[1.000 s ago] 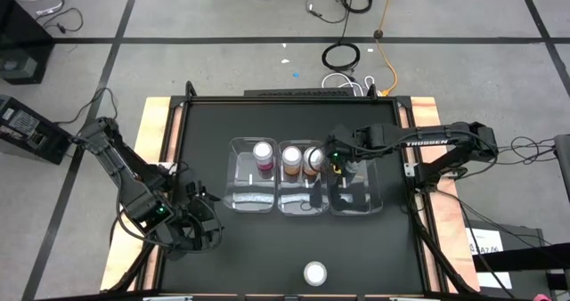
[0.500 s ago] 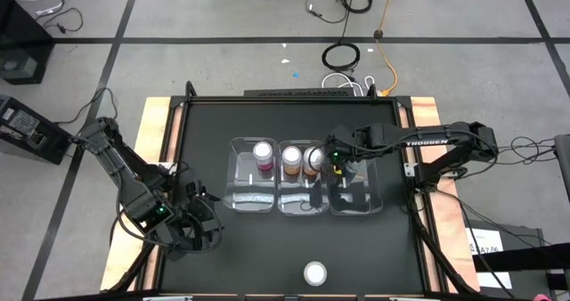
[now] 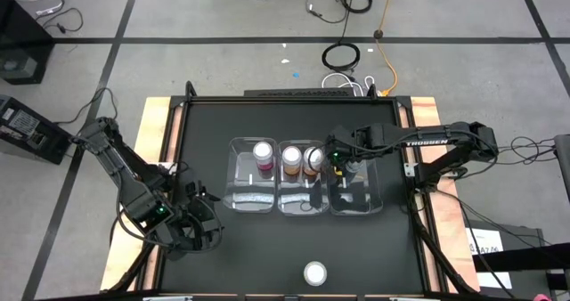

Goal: Sort soda cans
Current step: Put the white blue soda can into the right transparent bin

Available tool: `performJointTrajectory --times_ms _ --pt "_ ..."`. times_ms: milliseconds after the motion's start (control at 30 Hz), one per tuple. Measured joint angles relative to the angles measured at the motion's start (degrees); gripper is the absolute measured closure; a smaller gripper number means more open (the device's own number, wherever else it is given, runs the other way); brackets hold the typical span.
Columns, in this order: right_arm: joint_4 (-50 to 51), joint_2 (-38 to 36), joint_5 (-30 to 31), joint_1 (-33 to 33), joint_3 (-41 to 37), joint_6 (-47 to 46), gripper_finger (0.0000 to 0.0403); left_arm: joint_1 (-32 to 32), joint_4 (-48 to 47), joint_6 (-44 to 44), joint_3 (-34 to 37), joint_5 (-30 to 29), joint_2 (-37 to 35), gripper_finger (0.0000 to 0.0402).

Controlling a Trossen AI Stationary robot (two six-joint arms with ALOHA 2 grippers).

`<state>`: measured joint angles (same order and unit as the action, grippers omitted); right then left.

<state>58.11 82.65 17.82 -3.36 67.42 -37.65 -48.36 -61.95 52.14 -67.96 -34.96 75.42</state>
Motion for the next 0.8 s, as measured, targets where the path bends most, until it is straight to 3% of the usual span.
performJointTrajectory --times_ms 367,800 --pt "0.07 0.00 -0.02 0.00 -0.07 2.28 0.0092 -0.02 0.00 0.00 0.00 0.00 0.00 0.0013" --pt "1.00 -0.03 0.29 0.00 -0.07 4.15 0.0036 0.00 0.04 0.04 0.00 0.00 0.00 0.0013"
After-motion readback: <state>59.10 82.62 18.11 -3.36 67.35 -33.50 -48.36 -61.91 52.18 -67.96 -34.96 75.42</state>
